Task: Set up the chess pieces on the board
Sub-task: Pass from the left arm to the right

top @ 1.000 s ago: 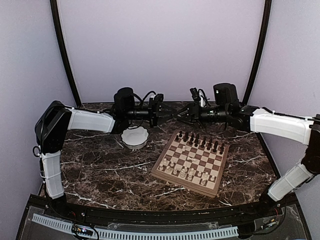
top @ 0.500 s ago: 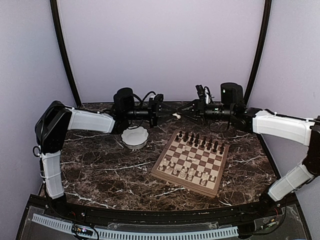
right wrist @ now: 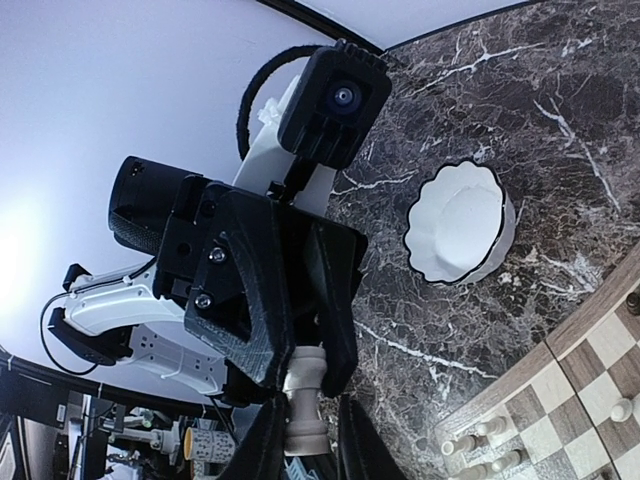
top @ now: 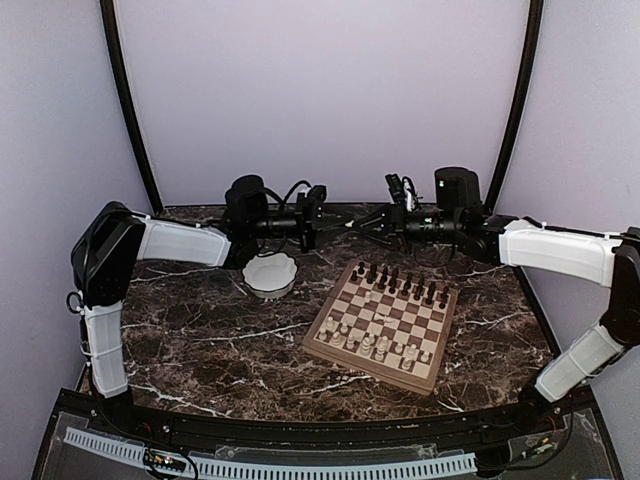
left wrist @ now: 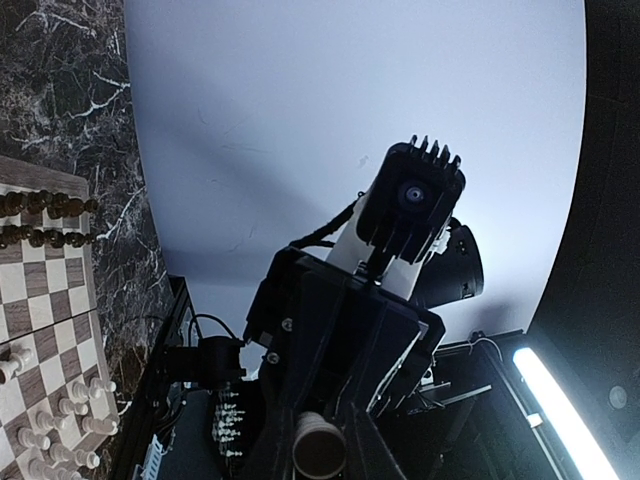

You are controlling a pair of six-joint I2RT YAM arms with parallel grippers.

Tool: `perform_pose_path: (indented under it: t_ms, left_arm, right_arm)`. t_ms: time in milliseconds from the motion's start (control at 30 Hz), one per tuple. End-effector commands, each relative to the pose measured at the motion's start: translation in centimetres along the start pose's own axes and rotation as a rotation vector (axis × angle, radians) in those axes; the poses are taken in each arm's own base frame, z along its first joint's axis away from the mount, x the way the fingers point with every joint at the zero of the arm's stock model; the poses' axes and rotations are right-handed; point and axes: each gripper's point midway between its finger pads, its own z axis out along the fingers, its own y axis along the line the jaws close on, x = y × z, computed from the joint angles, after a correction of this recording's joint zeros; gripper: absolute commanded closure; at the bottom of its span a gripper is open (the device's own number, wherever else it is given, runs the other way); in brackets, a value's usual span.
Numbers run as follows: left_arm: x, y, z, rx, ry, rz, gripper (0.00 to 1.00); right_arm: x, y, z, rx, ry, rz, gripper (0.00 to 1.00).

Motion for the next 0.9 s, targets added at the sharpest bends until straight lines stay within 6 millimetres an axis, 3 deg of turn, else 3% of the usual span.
perform_pose_path:
  t_ms: [0, 133, 300, 333, 400, 433, 467, 500, 533, 633, 733, 867]
  left_arm:
    - [0.0, -1.5, 0.0, 0.039, 0.005, 0.045, 0.86]
    - [0.0, -1.1, 0.0, 0.026, 0.01, 0.036, 0.83]
    - [-0.6, 0.2, -0.8, -0.094, -0.011, 0.066, 0.59]
    - [-0.8, 0.4, -1.0, -0.119, -0.016, 0.081, 0.58]
    - [-1.3, 0.4, -1.6, -0.203, -0.029, 0.141, 0.55]
    - [-1.3, 1.5, -2.4, -0.283, -0.032, 0.166, 0.53]
    - [-1.6, 1.0, -2.5, -0.308, -0.031, 0.248, 0.51]
    - [-1.6, 1.8, -3.3, -0.372, -0.04, 0.232, 0.5]
    - [-1.7, 1.2, -3.7, -0.393, -0.037, 0.307, 0.5]
    - [-1.5, 2.6, -5.3, -0.525, -0.048, 0.339, 0.49]
    - [-1.3, 3.3, -6.6, -0.595, -0.04, 0.371, 0.49]
    - [-1.2, 3.9, -7.4, -0.611, -0.042, 0.357, 0.49]
  right_arm:
    - [-1.1, 1.5, -0.3, -0.041, -0.026, -0.047, 0.86]
    - [-1.5, 1.8, -0.8, -0.039, -0.046, -0.063, 0.96]
    - [-1.0, 0.6, -2.5, 0.144, 0.006, -0.11, 0.98]
    - [-0.8, 0.3, -3.1, 0.194, 0.024, -0.134, 0.99]
    - [0.5, -0.8, -4.5, 0.299, 0.088, -0.168, 0.99]
    - [1.1, -1.2, -5.3, 0.343, 0.117, -0.179, 0.99]
    - [1.9, -1.5, -6.2, 0.384, 0.145, -0.181, 0.99]
    - [2.7, -1.8, -7.1, 0.419, 0.173, -0.186, 0.99]
    - [3.9, -2.2, -7.9, 0.453, 0.212, -0.183, 0.99]
    - [7.4, -3.6, -10.6, 0.57, 0.338, -0.174, 1.0]
    - [11.1, -4.9, -13.2, 0.671, 0.471, -0.153, 1.0]
    - [14.9, -6.3, -14.9, 0.751, 0.612, -0.121, 1.0]
